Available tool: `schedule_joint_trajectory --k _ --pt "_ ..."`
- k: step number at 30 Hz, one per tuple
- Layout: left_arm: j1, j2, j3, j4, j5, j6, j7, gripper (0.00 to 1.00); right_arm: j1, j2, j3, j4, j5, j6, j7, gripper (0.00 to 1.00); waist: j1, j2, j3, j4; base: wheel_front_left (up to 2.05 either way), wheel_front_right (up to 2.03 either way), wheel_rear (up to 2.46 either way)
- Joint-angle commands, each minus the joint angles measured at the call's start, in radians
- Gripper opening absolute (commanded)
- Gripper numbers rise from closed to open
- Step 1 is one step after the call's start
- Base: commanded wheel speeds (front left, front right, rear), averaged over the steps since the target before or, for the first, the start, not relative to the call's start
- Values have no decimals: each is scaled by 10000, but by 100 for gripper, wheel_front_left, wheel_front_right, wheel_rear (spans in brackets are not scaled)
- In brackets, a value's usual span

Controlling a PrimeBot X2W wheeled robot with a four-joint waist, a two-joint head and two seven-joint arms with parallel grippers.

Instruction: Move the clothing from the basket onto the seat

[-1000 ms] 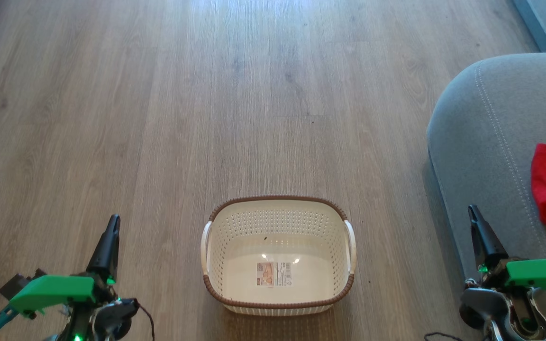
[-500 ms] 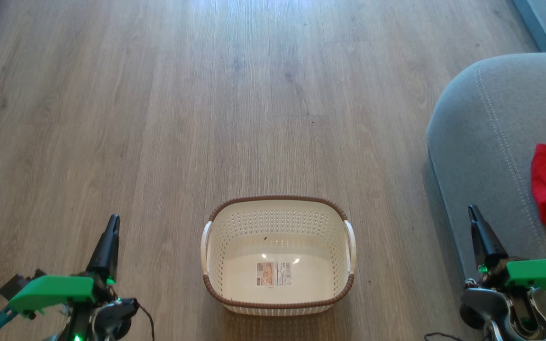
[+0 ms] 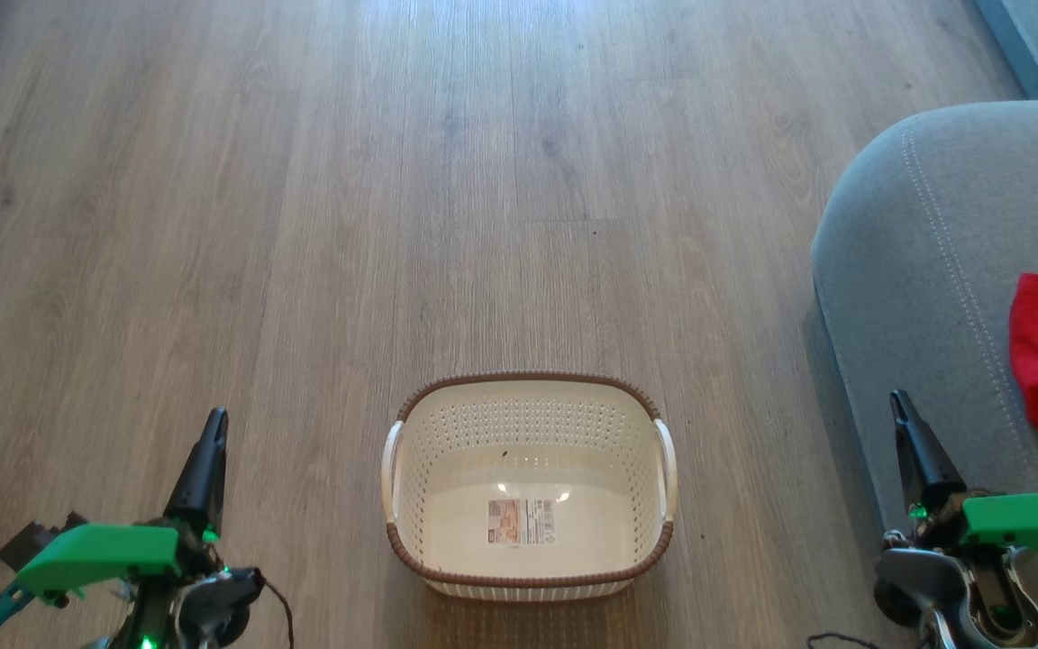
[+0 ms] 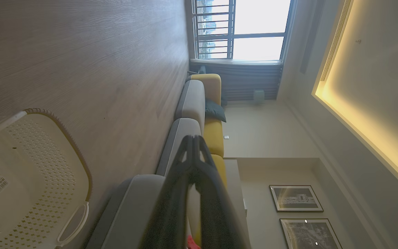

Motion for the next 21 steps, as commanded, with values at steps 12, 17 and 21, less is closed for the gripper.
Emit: schedule_joint_trajectory --k 12,17,21 --pt "-475 79 353 -340 -66 -15 73 0 -556 -39 170 -385 58 6 58 0 0 0 0 0 0 0 0" --pt "-475 79 353 -340 -66 -15 73 0 -556 -39 170 -385 58 6 58 0 0 0 0 0 0 0 0" --pt "-475 79 353 -340 -66 -15 73 0 -556 -39 171 -385 59 6 58 0 0 0 0 0 0 0 0"
